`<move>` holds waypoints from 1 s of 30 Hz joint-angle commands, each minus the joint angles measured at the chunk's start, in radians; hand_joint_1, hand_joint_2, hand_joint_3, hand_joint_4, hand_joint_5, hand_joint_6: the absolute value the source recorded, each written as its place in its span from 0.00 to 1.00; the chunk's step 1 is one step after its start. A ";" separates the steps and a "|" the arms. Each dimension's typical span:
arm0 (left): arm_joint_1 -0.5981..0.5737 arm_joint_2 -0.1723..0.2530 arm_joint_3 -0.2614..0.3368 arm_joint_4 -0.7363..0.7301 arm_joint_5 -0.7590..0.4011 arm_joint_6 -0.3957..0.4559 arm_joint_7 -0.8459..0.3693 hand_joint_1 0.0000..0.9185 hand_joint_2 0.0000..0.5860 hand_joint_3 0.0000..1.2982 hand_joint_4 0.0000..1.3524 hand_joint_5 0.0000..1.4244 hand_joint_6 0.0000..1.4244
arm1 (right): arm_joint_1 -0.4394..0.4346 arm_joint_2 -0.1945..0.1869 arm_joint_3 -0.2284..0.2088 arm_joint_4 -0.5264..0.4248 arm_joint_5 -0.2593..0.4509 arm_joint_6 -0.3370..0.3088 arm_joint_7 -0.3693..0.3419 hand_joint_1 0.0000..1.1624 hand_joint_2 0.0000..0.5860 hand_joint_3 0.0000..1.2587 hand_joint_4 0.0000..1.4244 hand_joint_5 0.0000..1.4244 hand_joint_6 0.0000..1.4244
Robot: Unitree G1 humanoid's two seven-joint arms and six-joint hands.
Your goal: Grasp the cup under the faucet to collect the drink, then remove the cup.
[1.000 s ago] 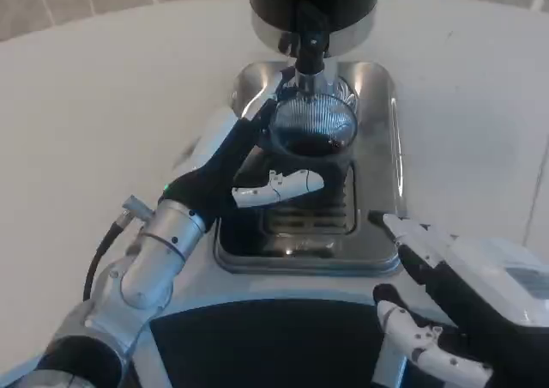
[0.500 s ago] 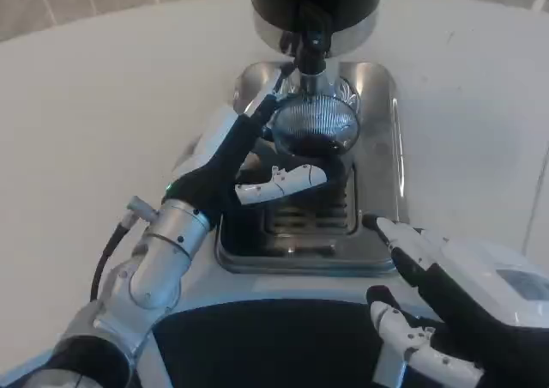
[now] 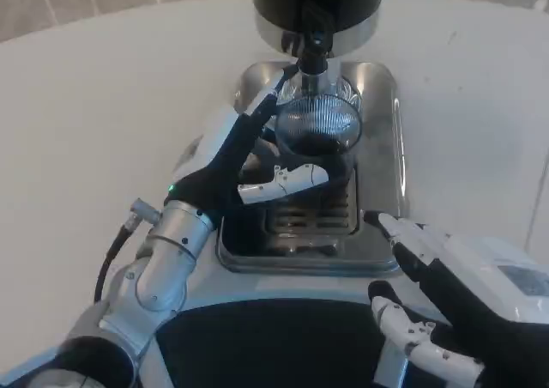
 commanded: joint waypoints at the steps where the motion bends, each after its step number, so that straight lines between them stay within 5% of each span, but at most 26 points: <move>1: 0.013 -0.007 -0.026 -0.004 0.036 0.024 0.004 0.42 0.13 0.25 0.25 0.45 0.58 | 0.008 0.004 -0.006 -0.003 -0.003 0.000 -0.007 0.04 0.99 0.02 0.00 0.00 0.00; 20: 0.032 -0.006 -0.065 -0.053 0.099 0.077 0.118 0.45 0.15 0.42 0.41 0.60 0.76 | 0.021 0.018 -0.020 -0.013 0.000 0.006 -0.014 0.05 0.99 0.02 0.00 0.00 0.00; 30: 0.050 -0.022 -0.034 -0.066 0.083 0.066 0.156 0.48 0.16 0.53 0.53 0.71 0.84 | 0.029 0.027 -0.033 -0.024 0.008 0.016 -0.013 0.06 1.00 0.02 0.00 0.00 0.00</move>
